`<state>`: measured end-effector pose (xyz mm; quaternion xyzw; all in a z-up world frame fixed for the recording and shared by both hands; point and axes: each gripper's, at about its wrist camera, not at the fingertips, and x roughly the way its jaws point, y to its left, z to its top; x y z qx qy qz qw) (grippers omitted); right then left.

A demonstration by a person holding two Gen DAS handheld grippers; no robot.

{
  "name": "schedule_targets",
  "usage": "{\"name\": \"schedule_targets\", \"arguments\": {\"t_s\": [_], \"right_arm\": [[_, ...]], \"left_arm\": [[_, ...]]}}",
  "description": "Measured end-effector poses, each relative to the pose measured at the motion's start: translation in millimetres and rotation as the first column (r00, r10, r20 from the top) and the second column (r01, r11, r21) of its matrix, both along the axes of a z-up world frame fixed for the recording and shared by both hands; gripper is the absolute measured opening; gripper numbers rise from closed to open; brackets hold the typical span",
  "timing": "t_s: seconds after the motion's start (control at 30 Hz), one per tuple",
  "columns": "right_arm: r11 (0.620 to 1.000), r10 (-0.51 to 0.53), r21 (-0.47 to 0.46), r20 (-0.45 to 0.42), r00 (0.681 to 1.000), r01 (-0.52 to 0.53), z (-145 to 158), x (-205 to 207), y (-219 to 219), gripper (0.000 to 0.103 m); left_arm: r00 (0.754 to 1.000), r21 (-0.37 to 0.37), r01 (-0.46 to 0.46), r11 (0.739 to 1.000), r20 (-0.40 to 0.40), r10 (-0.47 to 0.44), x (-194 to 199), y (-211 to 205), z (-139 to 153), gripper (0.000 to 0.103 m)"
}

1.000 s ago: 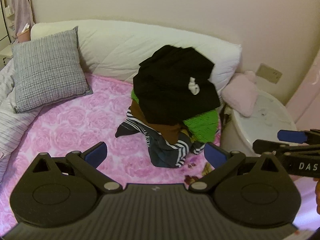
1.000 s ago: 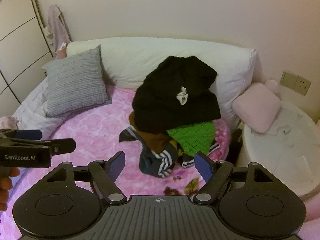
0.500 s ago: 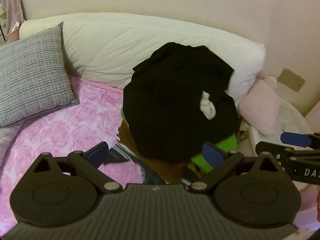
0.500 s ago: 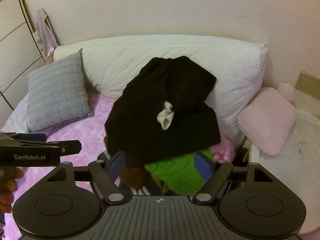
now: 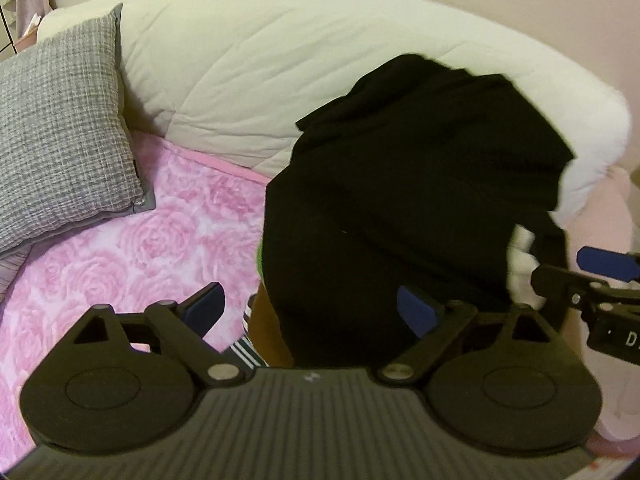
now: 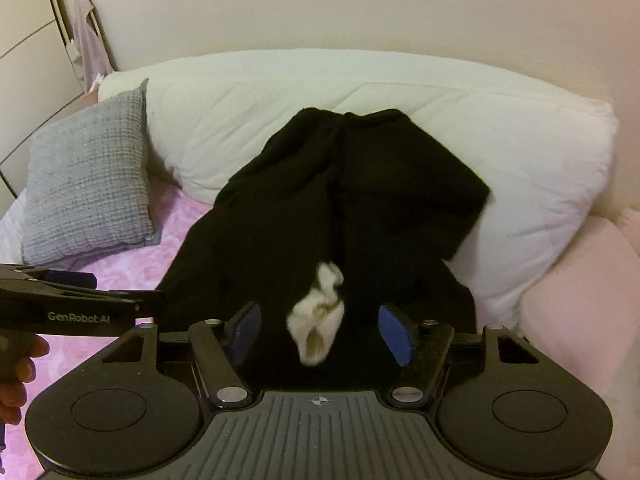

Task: Fold clothes
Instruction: 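Grasp the black top on the pile with both grippers, then lift the black top with both grippers and drop it on the open bed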

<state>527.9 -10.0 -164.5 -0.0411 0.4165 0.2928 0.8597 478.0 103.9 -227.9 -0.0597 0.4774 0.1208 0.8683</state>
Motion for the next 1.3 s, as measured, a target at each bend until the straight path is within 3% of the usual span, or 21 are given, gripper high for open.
{"name": "schedule_targets", "arguments": {"t_s": [0.17, 0.23, 0.27, 0.3, 0.37, 0.47, 0.63, 0.8, 1.0, 1.2, 1.3], "right_arm": [[0.999, 0.036, -0.029, 0.009, 0.999, -0.035, -22, 26, 22, 0.061], [0.998, 0.046, -0.041, 0.013, 0.999, -0.046, -30, 31, 29, 0.055], [0.997, 0.059, -0.045, 0.019, 0.998, -0.058, -33, 32, 33, 0.036], [0.995, 0.083, -0.053, 0.023, 0.996, -0.082, -35, 32, 37, 0.004], [0.988, 0.133, -0.078, 0.037, 0.99, -0.13, -35, 29, 43, 0.003], [0.984, 0.175, -0.04, 0.107, 0.979, -0.172, -13, 12, 41, 0.002], [0.959, 0.266, 0.035, 0.241, 0.933, -0.282, 48, -30, 41, 0.001], [0.921, 0.312, 0.135, 0.309, 0.898, -0.366, 107, -66, 47, 0.001], [0.832, 0.396, 0.236, 0.382, 0.835, -0.502, 173, -133, 62, 0.0], [0.685, 0.437, 0.357, 0.496, 0.751, -0.634, 247, -230, 68, 0.0], [0.604, 0.443, 0.412, 0.538, 0.717, -0.682, 278, -280, 75, 0.0]], "left_arm": [[0.999, -0.001, -0.024, 1.0, -0.021, 0.024, 21, 12, -19, 0.089], [0.999, 0.001, -0.03, 1.0, -0.029, 0.03, 27, 15, -24, 0.089], [0.999, 0.001, -0.031, 1.0, -0.032, 0.031, 29, 16, -26, 0.089], [0.999, -0.001, -0.033, 0.999, -0.033, 0.033, 30, 18, -27, 0.089], [0.999, -0.007, -0.037, 0.999, -0.033, 0.037, 30, 20, -26, 0.086], [0.999, -0.024, -0.038, 0.999, -0.012, 0.037, 20, 23, -15, 0.083], [0.997, -0.047, -0.066, 0.997, 0.045, 0.069, -14, 31, 20, 0.082], [0.982, -0.049, -0.141, 0.989, 0.119, 0.146, -68, 44, 62, 0.082], [0.931, -0.033, -0.275, 0.961, 0.238, 0.275, -170, 64, 117, 0.082], [0.833, -0.03, -0.455, 0.89, 0.341, 0.436, -322, 76, 167, 0.082], [0.773, -0.007, -0.541, 0.841, 0.391, 0.5, -409, 69, 193, 0.082]]}}
